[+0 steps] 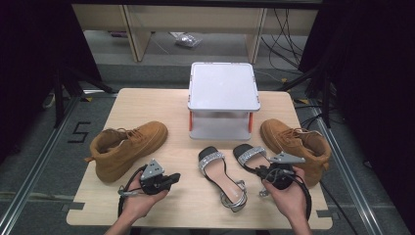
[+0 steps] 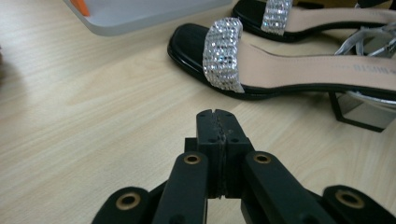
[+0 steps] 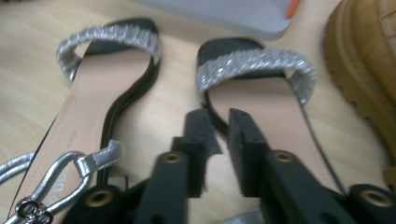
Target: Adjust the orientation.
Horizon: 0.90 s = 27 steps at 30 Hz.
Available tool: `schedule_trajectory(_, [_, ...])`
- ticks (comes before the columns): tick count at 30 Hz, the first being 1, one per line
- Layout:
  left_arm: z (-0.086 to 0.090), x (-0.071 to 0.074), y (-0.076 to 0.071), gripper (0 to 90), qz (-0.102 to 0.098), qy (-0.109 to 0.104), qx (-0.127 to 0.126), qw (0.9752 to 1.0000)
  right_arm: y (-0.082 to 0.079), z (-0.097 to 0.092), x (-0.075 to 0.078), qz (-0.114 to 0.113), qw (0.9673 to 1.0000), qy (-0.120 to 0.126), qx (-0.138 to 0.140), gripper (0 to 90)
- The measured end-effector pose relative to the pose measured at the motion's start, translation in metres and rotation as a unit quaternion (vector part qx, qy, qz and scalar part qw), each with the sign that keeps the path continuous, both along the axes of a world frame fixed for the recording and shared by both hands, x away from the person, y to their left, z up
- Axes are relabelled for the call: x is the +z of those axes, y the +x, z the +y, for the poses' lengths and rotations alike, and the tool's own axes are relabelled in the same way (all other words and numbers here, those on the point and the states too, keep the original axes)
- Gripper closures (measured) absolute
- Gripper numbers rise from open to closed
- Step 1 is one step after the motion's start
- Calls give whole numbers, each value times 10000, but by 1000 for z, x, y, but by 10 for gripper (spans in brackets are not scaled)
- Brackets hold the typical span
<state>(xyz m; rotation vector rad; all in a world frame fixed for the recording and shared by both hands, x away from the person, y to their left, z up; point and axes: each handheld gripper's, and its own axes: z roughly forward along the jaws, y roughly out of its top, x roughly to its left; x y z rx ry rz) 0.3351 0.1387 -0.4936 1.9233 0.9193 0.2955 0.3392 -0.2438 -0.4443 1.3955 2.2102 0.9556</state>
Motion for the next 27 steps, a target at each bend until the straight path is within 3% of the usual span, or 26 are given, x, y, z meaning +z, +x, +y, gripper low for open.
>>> schedule_trajectory(1, [-1, -1, 0, 892, 63, 44, -16, 10000, 1, 6, -3, 292, 9996, -33, 51, 860])
schedule_trajectory(4, [-7, -4, 4, 892, 98, 104, -46, 9999, 4, 12, -6, 463, 9987, -159, 170, 890])
schedule_trajectory(6, [-16, -4, 7, 891, 98, 185, -180, 9996, 6, 15, -7, 563, 9980, -186, 224, 893])
schedule_trajectory(8, [-18, -4, 8, 891, 98, 296, -288, 9991, 9, 14, -8, 490, 9979, -271, 314, 893])
schedule_trajectory(10, [-28, -4, 8, 888, 91, 237, -285, 9993, 11, 15, -9, 537, 9977, -256, 338, 890])
schedule_trajectory(11, [-29, -2, 8, 888, 104, 404, -460, 9981, 10, 16, -9, 616, 9974, -237, 290, 889])
schedule_trajectory(13, [-40, -1, 9, 885, 107, 558, -575, 9967, 11, 18, -12, 721, 9967, -272, 250, 889])
schedule_trajectory(18, [-57, -3, 10, 885, 223, 595, -792, 9948, 12, 25, -19, 880, 9950, -387, 281, 882])
schedule_trajectory(20, [-65, -3, 13, 885, 247, 788, -975, 9918, 13, 28, -21, 934, 9941, -451, 311, 882])
schedule_trajectory(22, [-68, -3, 14, 885, 252, 804, -981, 9916, 14, 29, -24, 1028, 9926, -542, 355, 880])
schedule_trajectory(23, [-73, -3, 15, 884, 327, 876, -1057, 9900, 15, 30, -26, 1082, 9920, -553, 348, 878])
schedule_trajectory(24, [-76, -5, 15, 884, 356, 823, -1018, 9908, 15, 32, -27, 1118, 9916, -552, 331, 878])
schedule_trajectory(25, [-77, -5, 16, 884, 350, 966, -1053, 9891, 15, 33, -27, 1148, 9913, -556, 314, 878])
schedule_trajectory(27, [-80, -6, 17, 884, 382, 989, -1100, 9883, 16, 34, -30, 1181, 9903, -606, 402, 875])
